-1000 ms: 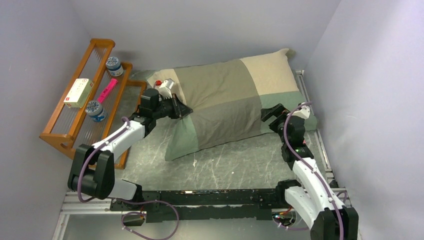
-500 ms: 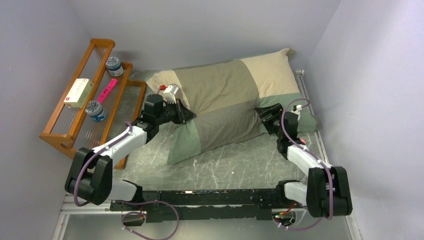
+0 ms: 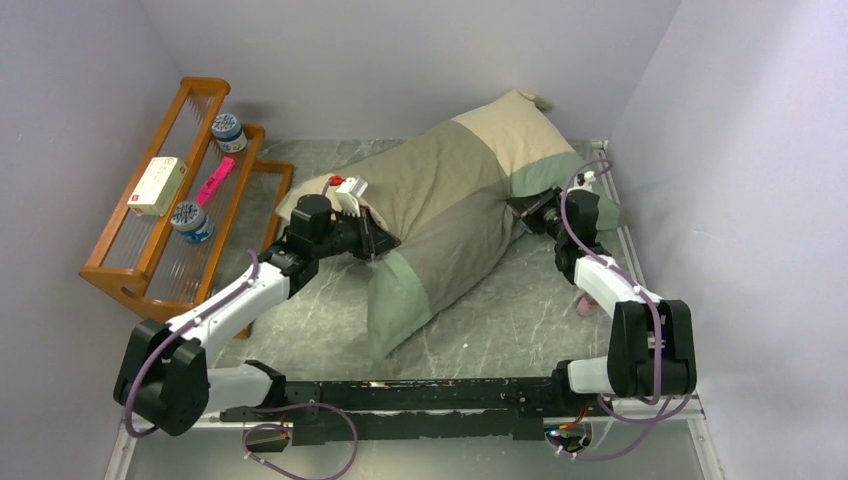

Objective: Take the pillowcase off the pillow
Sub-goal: Adjust the pillow at the center of the board.

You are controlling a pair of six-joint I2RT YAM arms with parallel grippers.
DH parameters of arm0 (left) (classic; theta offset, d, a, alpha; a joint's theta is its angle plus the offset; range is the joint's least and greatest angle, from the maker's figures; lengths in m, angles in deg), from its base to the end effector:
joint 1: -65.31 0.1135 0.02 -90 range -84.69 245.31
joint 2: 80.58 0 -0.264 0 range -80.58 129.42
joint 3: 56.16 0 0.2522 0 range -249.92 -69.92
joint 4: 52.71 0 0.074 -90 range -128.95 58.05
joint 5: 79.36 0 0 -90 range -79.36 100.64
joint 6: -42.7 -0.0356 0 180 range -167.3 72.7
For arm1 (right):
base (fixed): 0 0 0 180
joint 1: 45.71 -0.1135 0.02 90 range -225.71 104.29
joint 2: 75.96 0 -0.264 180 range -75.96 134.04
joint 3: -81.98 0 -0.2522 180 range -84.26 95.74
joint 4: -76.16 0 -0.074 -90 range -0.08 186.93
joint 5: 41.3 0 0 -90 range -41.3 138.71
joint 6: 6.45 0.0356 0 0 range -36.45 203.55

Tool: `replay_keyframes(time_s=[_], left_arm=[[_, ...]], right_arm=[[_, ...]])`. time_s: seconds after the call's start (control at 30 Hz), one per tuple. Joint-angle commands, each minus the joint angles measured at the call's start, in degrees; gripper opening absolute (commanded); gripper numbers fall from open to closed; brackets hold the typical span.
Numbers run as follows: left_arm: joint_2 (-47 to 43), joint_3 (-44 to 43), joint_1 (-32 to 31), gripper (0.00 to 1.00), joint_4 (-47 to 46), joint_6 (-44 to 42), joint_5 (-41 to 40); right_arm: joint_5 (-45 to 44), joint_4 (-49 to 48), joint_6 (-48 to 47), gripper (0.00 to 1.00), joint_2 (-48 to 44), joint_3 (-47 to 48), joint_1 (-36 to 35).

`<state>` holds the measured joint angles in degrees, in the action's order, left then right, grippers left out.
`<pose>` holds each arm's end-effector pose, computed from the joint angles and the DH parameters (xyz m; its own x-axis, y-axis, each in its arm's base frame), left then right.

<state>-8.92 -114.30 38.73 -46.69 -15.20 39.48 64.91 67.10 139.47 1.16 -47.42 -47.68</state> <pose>0.2439 -0.1412 0.2699 -0.6777 -0.1814 -0.7126 0.5175 0.5708 -0.6375 0.2895 0.0199 0.2258 -0.4158 0.7815 -0.4652 0.0807 0.5412 0.8370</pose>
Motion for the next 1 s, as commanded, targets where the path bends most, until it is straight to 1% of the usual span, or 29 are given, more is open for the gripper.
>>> replay_keyframes(time_s=[0.0, 0.1, 0.2, 0.3, 0.4, 0.53, 0.6, 0.73, 0.8, 0.83, 0.97], left_arm=[[-5.65, -4.02, -4.35, 0.05, 2.57, 0.15, 10.95], [-8.04, -5.01, -6.28, 0.05, 4.13, -0.53, 9.73], [-9.94, -4.80, -8.31, 0.05, 3.86, -1.26, 10.35], [-11.63, -2.47, -11.55, 0.05, 0.58, -1.78, 11.90], [-13.31, -0.70, -15.23, 0.05, -0.27, -4.29, 10.93], [-14.76, 2.46, -18.08, 0.05, 0.91, -6.68, 8.01], [-15.75, 5.01, -18.51, 0.05, -2.02, -5.86, 8.51], [-17.29, 10.80, -20.57, 0.05, -12.03, -3.33, 9.78], [-16.96, 11.61, -22.20, 0.05, -13.98, -3.63, 9.71], [-16.76, 11.49, -23.09, 0.05, -13.37, -4.40, 8.71], [-16.60, 10.41, -24.80, 0.05, -9.53, -7.46, 4.56]], right_arm=[[8.77, -0.11, -4.31, 0.00, -3.83, 7.03, -1.27], [10.64, 2.33, -6.92, 0.00, -4.37, 9.02, -1.27], [13.71, 3.75, -9.23, 0.00, -3.39, 10.54, -1.27], [16.95, 2.01, -10.27, 0.00, -1.28, 10.55, -1.34], [19.49, -0.65, -9.83, 0.00, 1.15, 10.26, -2.16], [19.10, 1.64, -13.48, 0.00, 4.02, 12.01, -4.48], [19.18, 1.82, -14.39, 0.00, 5.50, 12.62, -5.08], [21.50, 2.26, -16.17, 0.00, 10.57, 15.65, -6.32], [24.12, 1.56, -16.27, 0.00, 13.91, 18.04, -7.44], [24.33, 1.81, -16.69, 0.00, 15.04, 19.10, -8.03], [23.58, 3.08, -18.01, 0.10, 17.32, 21.78, -8.91]])
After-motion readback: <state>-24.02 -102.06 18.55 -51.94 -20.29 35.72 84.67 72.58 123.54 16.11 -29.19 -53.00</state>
